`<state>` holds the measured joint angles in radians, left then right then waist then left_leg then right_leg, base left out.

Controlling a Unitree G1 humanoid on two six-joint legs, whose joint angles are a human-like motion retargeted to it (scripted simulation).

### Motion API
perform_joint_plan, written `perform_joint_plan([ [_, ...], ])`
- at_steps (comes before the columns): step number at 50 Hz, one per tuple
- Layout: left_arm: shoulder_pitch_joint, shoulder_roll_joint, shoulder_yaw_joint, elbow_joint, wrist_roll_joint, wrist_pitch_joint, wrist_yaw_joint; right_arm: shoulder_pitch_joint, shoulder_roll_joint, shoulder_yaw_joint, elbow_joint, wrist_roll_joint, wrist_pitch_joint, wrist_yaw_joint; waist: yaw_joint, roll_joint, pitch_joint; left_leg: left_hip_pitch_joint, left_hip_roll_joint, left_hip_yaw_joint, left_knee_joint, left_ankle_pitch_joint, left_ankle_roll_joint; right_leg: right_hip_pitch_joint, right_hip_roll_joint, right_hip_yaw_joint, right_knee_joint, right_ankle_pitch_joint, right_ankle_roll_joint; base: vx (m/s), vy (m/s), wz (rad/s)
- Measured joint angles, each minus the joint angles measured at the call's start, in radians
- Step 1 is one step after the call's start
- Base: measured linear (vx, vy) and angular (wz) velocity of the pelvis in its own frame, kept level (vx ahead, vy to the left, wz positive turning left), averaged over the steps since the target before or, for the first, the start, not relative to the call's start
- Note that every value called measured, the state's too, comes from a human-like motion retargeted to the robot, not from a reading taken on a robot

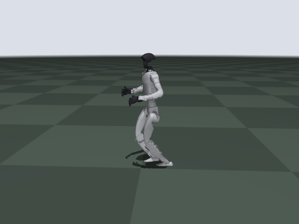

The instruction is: Sport exercise

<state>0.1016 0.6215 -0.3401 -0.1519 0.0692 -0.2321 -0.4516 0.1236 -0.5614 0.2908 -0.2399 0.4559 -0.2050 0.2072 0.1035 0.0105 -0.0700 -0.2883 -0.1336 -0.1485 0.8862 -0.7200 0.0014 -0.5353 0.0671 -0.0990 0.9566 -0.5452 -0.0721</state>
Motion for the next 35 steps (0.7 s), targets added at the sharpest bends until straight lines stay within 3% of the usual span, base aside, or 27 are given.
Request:
perform_joint_plan([
  [8, -0.055, 0.027, -0.038, -0.05, -0.077, -0.032, 0.022, -0.044, -0.021, 0.028, -0.124, 0.164, -0.005, 0.047, -0.011, -0.013, -0.007, -0.021, -0.031, 0.013, -0.13, -0.013, 0.048, -0.114, -0.035, 0.016, 0.023, 0.046, 0.015, -0.19, 0.05, -0.02],
  [15, -0.087, 0.031, -0.077, -0.07, -0.126, -0.052, 0.046, -0.08, -0.018, 0.09, -0.13, 0.189, 0.008, 0.079, -0.038, -0.054, -0.008, -0.103, -0.071, 0.026, -0.219, 0.076, 0.064, -0.25, -0.048, 0.076, 0.065, 0.112, 0.091, -0.27, 0.04, 0.23],
  [20, -0.091, 0.045, -0.091, -0.079, -0.152, -0.049, 0.052, -0.126, -0.009, 0.128, -0.1, 0.179, 0.025, 0.101, -0.062, -0.074, -0.043, -0.116, -0.083, -0.002, -0.417, 0.21, 0.063, -0.274, -0.084, 0.083, 0.063, 0.115, 0.11, -0.21, 0.02, 0.31],
  [23, -0.065, 0.041, -0.101, -0.083, -0.155, -0.051, 0.055, -0.125, -0.002, 0.137, -0.09, 0.165, 0.031, 0.105, -0.065, -0.088, -0.039, -0.163, -0.11, 0.004, -0.377, 0.228, 0.07, -0.271, -0.112, 0.096, 0.104, 0.11, 0.115, -0.21, 0.0, 0.23],
  [25, -0.054, 0.051, -0.09, -0.089, -0.164, -0.05, 0.056, -0.15, 0.007, 0.139, -0.072, 0.156, 0.032, 0.107, -0.067, -0.081, -0.064, -0.124, -0.085, -0.025, -0.543, 0.318, 0.064, -0.261, -0.106, 0.091, 0.05, 0.138, 0.12, -0.12, -0.01, 0.12],
  [31, 0.009, 0.044, -0.07, -0.096, -0.173, -0.057, 0.077, -0.144, 0.039, 0.118, -0.063, 0.137, 0.022, 0.095, -0.082, -0.105, -0.071, -0.19, -0.129, -0.017, -0.516, 0.37, 0.067, -0.272, -0.146, 0.126, 0.064, 0.145, 0.137, -0.15, -0.01, 0.16],
  [33, 0.028, 0.053, -0.045, -0.106, -0.182, -0.061, 0.091, -0.155, 0.053, 0.111, -0.063, 0.133, 0.014, 0.083, -0.075, -0.083, -0.092, -0.141, -0.081, -0.037, -0.674, 0.447, 0.06, -0.26, -0.115, 0.12, -0.011, 0.172, 0.136, -0.05, -0.02, -0.27],
  [35, 0.047, 0.049, -0.035, -0.108, -0.186, -0.065, 0.103, -0.149, 0.061, 0.102, -0.067, 0.128, 0.005, 0.074, -0.08, -0.087, -0.097, -0.136, -0.09, -0.033, -0.713, 0.489, 0.058, -0.27, -0.125, 0.135, -0.008, 0.179, 0.149, -0.09, -0.01, -0.09],
])
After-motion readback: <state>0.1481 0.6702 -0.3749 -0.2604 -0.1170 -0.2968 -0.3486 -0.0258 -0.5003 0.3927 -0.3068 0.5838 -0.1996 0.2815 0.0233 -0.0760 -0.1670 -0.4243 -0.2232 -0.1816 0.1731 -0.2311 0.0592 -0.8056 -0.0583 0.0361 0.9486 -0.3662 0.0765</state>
